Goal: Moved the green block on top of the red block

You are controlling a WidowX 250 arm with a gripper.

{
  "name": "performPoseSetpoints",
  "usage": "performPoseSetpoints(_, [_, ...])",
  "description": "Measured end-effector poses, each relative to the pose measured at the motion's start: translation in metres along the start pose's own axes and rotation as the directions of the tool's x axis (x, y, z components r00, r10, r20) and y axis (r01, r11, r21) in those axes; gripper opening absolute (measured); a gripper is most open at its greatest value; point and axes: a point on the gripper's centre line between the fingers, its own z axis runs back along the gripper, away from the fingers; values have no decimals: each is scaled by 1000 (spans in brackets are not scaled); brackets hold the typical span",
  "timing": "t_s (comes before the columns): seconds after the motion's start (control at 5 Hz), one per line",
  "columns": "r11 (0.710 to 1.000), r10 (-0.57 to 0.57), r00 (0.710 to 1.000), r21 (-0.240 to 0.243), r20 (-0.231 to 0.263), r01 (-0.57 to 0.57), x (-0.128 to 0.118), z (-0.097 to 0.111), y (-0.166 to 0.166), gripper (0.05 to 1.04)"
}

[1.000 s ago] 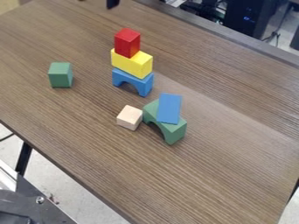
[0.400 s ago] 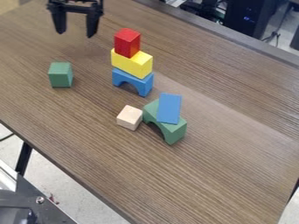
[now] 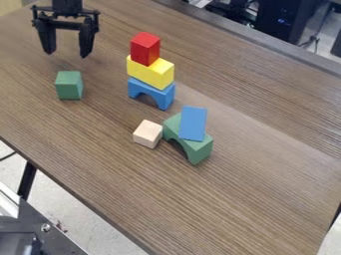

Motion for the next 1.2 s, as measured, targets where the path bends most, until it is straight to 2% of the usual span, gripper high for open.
performPoseSetpoints(0.2, [998,-57,996,4,62,57,-28,6,-10,997])
performPoseSetpoints(0.4, [994,-99,985,52,144,92,-55,6,-27,997])
performPoseSetpoints(0.6, [993,-105,973,76,206,91,-60,-1,-30,997])
performPoseSetpoints(0.8, [994,-53,980,99,192,34,-57,-13,-19,997])
performPoseSetpoints(1.2, [994,99,980,32,170,-106,-55,-14,15,964])
